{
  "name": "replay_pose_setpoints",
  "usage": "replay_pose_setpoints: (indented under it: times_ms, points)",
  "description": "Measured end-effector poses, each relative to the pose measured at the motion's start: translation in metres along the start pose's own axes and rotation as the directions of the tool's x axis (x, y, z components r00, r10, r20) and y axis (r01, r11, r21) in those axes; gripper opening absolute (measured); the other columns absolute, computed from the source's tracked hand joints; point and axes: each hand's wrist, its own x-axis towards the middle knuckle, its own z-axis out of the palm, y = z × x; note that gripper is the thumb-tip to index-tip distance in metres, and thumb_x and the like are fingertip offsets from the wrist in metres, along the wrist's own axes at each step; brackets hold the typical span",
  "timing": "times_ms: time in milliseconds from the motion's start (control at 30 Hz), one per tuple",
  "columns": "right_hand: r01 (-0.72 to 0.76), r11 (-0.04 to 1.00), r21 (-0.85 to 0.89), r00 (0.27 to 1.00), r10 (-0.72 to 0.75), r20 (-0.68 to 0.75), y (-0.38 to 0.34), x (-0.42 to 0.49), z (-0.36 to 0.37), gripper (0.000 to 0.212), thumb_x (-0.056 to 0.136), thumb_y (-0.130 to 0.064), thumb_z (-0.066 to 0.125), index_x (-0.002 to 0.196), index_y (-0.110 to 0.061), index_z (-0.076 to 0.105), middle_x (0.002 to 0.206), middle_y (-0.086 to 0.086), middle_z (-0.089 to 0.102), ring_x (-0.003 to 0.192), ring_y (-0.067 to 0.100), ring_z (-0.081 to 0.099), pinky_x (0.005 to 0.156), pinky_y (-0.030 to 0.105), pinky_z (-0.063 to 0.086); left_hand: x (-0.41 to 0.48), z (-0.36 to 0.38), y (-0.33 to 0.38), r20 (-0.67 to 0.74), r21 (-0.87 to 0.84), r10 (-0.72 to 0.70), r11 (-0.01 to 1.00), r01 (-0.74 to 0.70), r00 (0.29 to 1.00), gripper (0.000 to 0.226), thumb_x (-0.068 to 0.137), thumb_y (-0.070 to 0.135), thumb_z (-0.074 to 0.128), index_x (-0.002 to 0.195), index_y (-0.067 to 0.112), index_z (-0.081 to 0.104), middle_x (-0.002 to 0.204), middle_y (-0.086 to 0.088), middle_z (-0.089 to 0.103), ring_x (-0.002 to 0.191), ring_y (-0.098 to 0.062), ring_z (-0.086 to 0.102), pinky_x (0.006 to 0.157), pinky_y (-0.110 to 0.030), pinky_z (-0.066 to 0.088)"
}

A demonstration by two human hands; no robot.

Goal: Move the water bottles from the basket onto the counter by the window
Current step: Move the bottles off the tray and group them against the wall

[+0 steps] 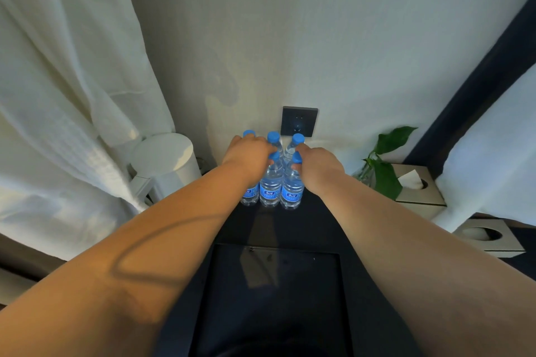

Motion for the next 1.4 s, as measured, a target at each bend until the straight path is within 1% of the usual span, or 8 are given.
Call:
replay_pose_setpoints:
  times_ms: [67, 133, 267, 400, 500, 900, 1267, 1400]
  points:
    - [0.007, 1.000, 0.002, 1.000, -0.007, 0.006, 0.001, -0.001, 0.000, 0.042, 0.104, -0.035, 0.053, 0.142, -0.018, 0.044, 0.106, 0.008, 0.063, 0.089, 0.026, 0.058, 0.069, 0.038, 0.049, 0.007, -0.002, 0.002, -0.011, -0.019, -0.018, 1.000, 0.018, 1.000, 0.026, 0.100, 0.036, 0.057, 0.124, 0.031, 0.066, 0.117, 0.002, 0.068, 0.113, -0.024, 0.056, 0.097, -0.038, 0.036]
    - [0.011, 1.000, 0.011, 1.000, -0.011, 0.006, 0.001, -0.001, 0.000, 0.043, 0.104, -0.034, 0.054, 0.143, -0.018, 0.043, 0.108, 0.009, 0.063, 0.091, 0.026, 0.059, 0.069, 0.037, 0.047, 0.012, -0.002, 0.003, -0.005, -0.062, -0.021, 0.998, 0.021, 1.000, 0.030, 0.098, 0.039, 0.060, 0.126, 0.031, 0.063, 0.117, 0.002, 0.068, 0.113, -0.024, 0.057, 0.099, -0.038, 0.035]
    - [0.018, 0.999, 0.043, 1.000, -0.018, -0.013, 0.003, 0.000, 0.001, 0.040, 0.103, -0.028, 0.056, 0.141, -0.019, 0.046, 0.099, 0.000, 0.058, 0.083, 0.018, 0.051, 0.064, 0.031, 0.038, 0.017, 0.002, 0.000, 0.010, -0.121, -0.014, 0.993, 0.015, 1.000, 0.035, 0.095, 0.041, 0.065, 0.129, 0.032, 0.064, 0.115, 0.004, 0.068, 0.115, -0.022, 0.056, 0.100, -0.038, 0.033]
    - [0.020, 0.998, 0.055, 1.000, -0.020, -0.008, 0.003, -0.001, 0.002, 0.040, 0.103, -0.027, 0.056, 0.140, -0.019, 0.046, 0.093, -0.006, 0.051, 0.081, 0.016, 0.051, 0.058, 0.028, 0.034, 0.021, 0.005, -0.001, 0.001, -0.138, -0.018, 0.990, 0.018, 1.000, 0.034, 0.095, 0.042, 0.066, 0.124, 0.027, 0.067, 0.109, 0.001, 0.068, 0.111, -0.023, 0.057, 0.099, -0.036, 0.033]
    - [0.019, 0.999, 0.051, 1.000, -0.018, -0.010, 0.002, 0.000, 0.000, 0.041, 0.103, -0.028, 0.057, 0.142, -0.020, 0.046, 0.095, -0.003, 0.053, 0.082, 0.019, 0.053, 0.064, 0.031, 0.040, 0.022, 0.006, -0.002, -0.019, -0.145, -0.015, 0.989, 0.012, 1.000, 0.035, 0.095, 0.043, 0.066, 0.126, 0.027, 0.066, 0.111, 0.001, 0.068, 0.112, -0.024, 0.057, 0.099, -0.037, 0.034]
    - [0.000, 0.998, 0.059, 1.000, 0.001, -0.012, 0.001, 0.001, 0.002, 0.041, 0.103, -0.033, 0.056, 0.141, -0.021, 0.046, 0.104, 0.007, 0.062, 0.085, 0.024, 0.055, 0.068, 0.036, 0.046, 0.024, 0.010, -0.004, -0.036, -0.182, 0.022, 0.983, -0.028, 0.999, 0.038, 0.094, 0.037, 0.070, 0.129, 0.023, 0.065, 0.117, -0.001, 0.069, 0.112, -0.024, 0.059, 0.098, -0.035, 0.038]
    - [-0.016, 0.998, 0.054, 1.000, 0.017, -0.016, -0.001, 0.001, 0.002, 0.040, 0.102, -0.034, 0.058, 0.138, -0.023, 0.046, 0.093, 0.001, 0.057, 0.080, 0.021, 0.057, 0.063, 0.034, 0.043, 0.024, 0.012, -0.006, -0.043, -0.169, 0.018, 0.985, -0.025, 0.999, 0.037, 0.093, 0.041, 0.069, 0.127, 0.027, 0.065, 0.116, 0.002, 0.068, 0.111, -0.022, 0.059, 0.100, -0.037, 0.036]
    - [-0.032, 0.997, 0.072, 0.999, 0.034, -0.018, -0.001, -0.003, 0.003, 0.050, 0.100, -0.038, 0.059, 0.145, -0.024, 0.039, 0.097, 0.003, 0.060, 0.080, 0.022, 0.055, 0.064, 0.036, 0.046, 0.017, 0.012, -0.007, -0.062, -0.168, 0.011, 0.986, -0.021, 0.998, 0.044, 0.091, 0.047, 0.069, 0.131, 0.030, 0.062, 0.121, 0.003, 0.065, 0.116, -0.023, 0.055, 0.100, -0.039, 0.036]
